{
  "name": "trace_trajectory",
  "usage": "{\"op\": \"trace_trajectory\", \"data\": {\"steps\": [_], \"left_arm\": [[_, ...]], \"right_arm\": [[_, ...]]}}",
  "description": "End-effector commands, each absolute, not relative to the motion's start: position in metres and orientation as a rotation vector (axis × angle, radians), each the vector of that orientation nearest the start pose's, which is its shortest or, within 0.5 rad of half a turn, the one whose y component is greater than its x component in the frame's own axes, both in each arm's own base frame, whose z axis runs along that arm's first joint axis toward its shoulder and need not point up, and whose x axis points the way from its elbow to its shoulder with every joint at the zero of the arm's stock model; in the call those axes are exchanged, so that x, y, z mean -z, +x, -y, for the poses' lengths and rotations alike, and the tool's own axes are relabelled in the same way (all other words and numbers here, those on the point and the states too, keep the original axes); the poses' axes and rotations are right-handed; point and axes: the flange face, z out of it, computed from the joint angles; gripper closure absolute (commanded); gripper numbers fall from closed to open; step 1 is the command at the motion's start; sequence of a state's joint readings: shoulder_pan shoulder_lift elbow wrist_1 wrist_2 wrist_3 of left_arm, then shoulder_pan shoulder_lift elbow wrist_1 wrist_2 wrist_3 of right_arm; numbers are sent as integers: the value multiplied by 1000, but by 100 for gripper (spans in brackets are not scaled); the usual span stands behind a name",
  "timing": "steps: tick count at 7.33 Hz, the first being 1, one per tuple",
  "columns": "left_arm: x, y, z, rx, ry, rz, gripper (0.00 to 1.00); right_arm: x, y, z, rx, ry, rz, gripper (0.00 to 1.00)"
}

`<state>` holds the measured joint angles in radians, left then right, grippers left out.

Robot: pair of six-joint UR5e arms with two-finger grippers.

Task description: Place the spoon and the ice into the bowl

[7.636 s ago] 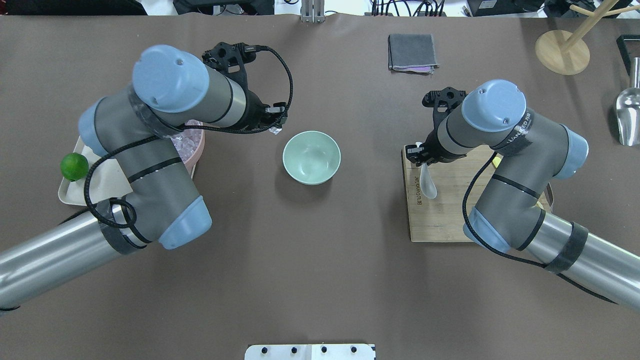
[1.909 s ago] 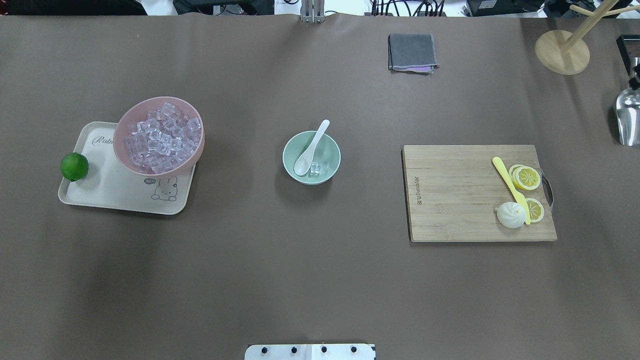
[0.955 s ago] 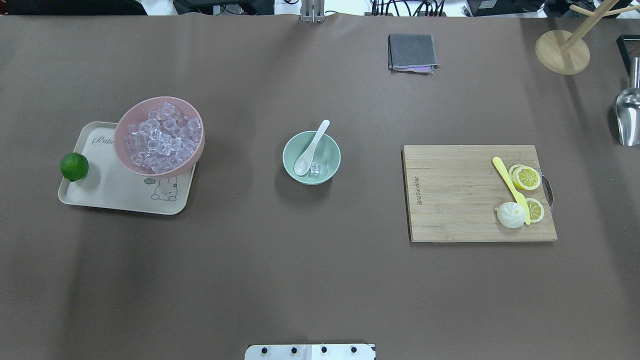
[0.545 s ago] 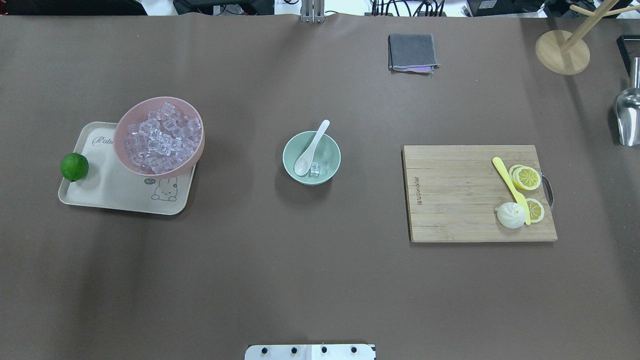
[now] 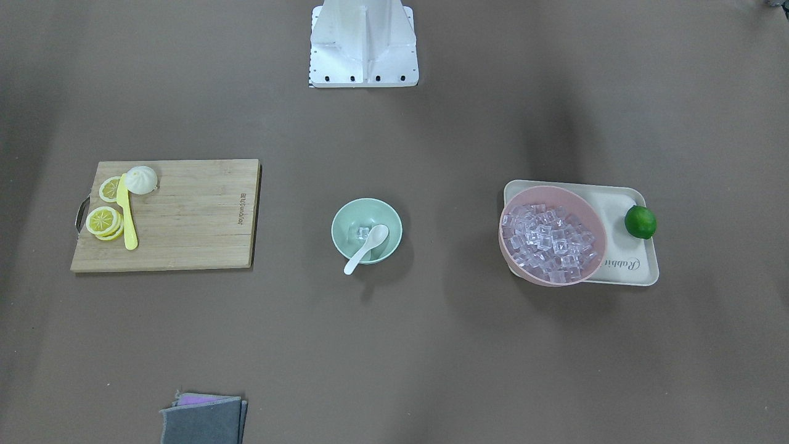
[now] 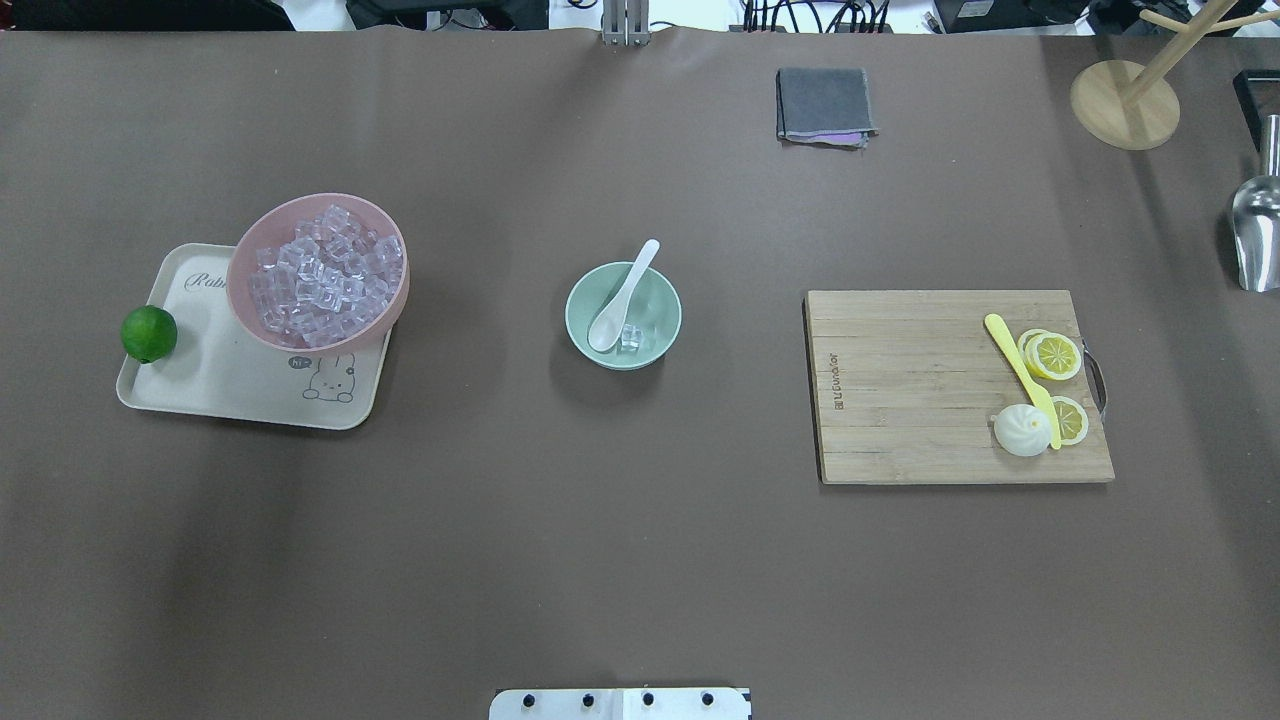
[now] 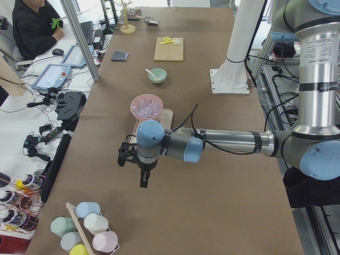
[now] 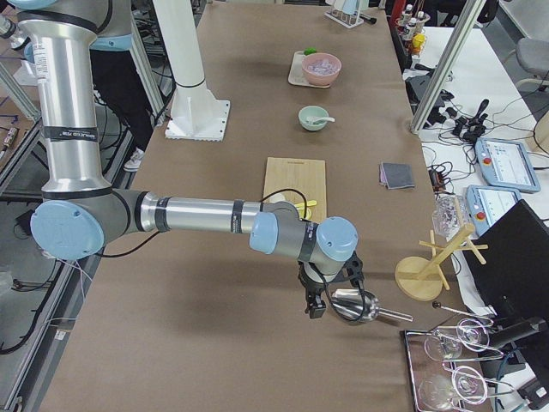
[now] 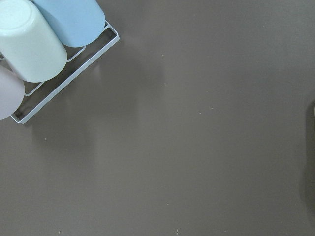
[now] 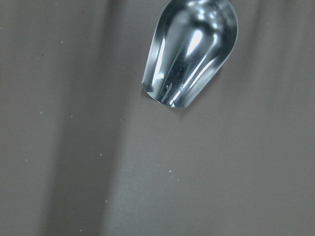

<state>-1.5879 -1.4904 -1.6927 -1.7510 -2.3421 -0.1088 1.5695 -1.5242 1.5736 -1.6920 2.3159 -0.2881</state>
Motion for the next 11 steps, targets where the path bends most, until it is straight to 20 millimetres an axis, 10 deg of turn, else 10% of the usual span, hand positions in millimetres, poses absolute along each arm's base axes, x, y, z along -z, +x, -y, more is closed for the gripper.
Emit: {"op": "trace_trajectory", "data": {"steps": [1, 11], "left_arm": [[-614, -70, 473, 32, 178, -778, 2], [-617, -70, 473, 34, 174, -779, 2]], "right_arm": [[-624, 52, 507, 224, 60, 779, 0], [-619, 48, 507, 224, 67, 817, 0]]}}
